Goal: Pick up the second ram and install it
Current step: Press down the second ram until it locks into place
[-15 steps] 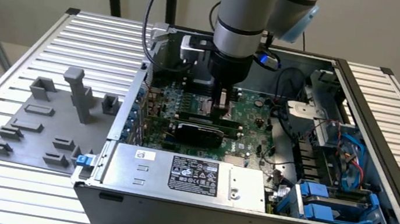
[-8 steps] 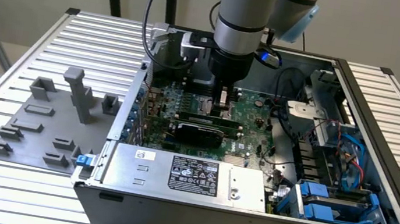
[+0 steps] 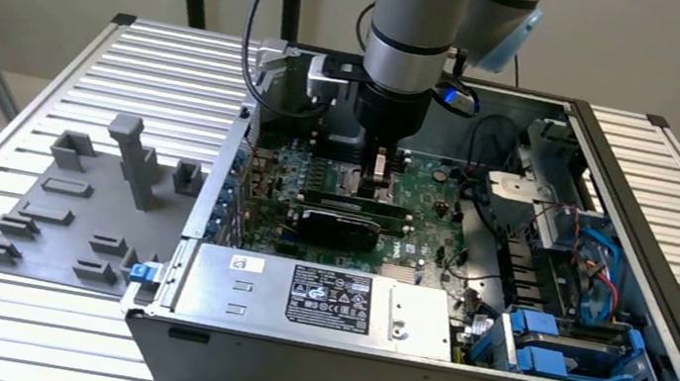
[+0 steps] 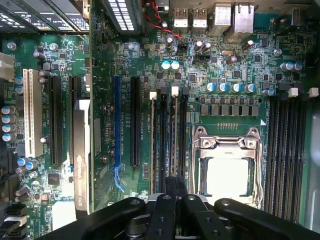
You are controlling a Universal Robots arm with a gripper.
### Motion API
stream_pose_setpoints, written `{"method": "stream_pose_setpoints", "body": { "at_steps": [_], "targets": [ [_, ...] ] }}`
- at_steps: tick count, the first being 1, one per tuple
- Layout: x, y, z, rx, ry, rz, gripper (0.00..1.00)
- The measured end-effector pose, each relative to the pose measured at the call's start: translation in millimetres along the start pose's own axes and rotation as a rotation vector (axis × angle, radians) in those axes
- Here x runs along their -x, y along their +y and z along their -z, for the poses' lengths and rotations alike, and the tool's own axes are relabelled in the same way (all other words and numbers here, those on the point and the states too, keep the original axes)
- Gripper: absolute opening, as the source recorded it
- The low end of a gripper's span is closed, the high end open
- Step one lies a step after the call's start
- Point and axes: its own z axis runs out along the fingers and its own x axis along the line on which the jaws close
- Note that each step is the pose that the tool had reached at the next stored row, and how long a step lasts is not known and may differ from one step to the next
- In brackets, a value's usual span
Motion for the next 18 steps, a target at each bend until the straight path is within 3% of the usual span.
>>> {"method": "stream_pose_setpoints", "body": {
  "at_steps": [9, 18],
  "targets": [
    [0.0, 0.0, -0.4, 0.0000, 0.0012, 0.000, 0.11],
    [1.3, 0.9, -15.5, 0.0006, 0.0084, 0.000, 0.11]
  ]
}}
